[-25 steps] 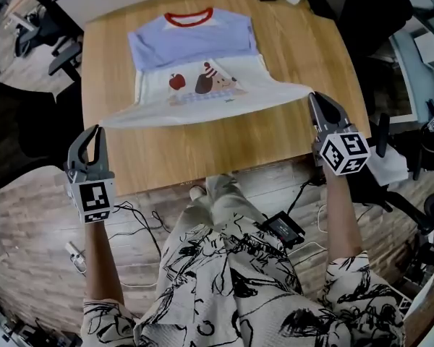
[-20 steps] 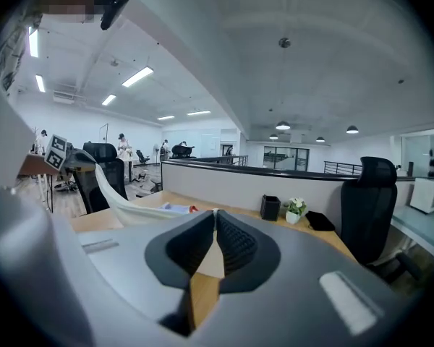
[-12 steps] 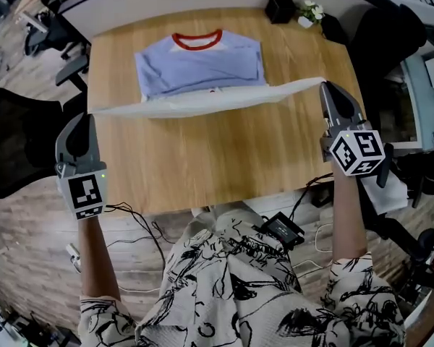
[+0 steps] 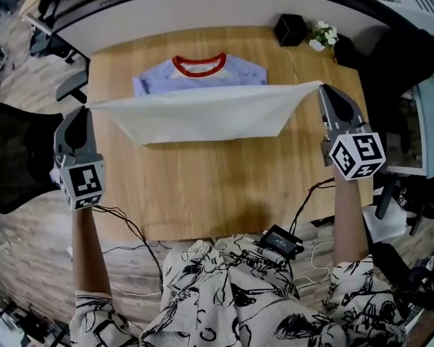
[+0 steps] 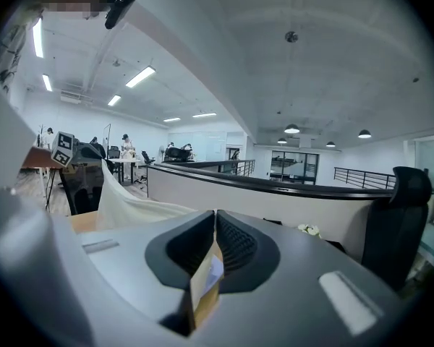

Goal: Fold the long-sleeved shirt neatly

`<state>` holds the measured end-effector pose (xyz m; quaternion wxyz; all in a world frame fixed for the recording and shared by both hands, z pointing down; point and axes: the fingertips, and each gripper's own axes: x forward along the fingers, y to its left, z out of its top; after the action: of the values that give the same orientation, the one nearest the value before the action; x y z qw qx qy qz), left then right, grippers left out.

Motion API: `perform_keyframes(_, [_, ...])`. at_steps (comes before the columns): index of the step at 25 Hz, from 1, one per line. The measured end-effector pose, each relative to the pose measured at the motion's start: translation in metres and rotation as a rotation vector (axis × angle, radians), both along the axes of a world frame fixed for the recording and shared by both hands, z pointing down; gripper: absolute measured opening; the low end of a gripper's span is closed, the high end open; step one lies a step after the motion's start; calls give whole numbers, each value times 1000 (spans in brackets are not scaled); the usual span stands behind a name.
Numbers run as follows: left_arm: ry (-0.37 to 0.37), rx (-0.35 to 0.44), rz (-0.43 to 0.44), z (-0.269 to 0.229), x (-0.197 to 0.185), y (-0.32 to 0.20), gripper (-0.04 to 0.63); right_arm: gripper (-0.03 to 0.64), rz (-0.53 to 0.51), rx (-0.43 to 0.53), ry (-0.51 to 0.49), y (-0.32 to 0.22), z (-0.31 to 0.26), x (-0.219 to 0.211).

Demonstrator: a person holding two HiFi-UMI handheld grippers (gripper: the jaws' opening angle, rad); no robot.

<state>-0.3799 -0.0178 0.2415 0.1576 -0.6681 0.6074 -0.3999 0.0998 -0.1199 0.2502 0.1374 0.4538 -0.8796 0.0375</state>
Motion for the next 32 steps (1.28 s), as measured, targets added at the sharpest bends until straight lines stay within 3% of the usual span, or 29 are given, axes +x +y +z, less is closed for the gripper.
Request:
perform_keyframes(15, [40,-215,-51,120,-47,-117,14,20,7,-141,98,-117,108,-26])
perform_keyframes(24, [15,-371,24,211,-62,-187,14,18,53,-260,234,-173,188,-35])
perform_keyframes(32, [-58,-518,86,286,-68,-227,15,18,51,-384,368,-208,262,-45])
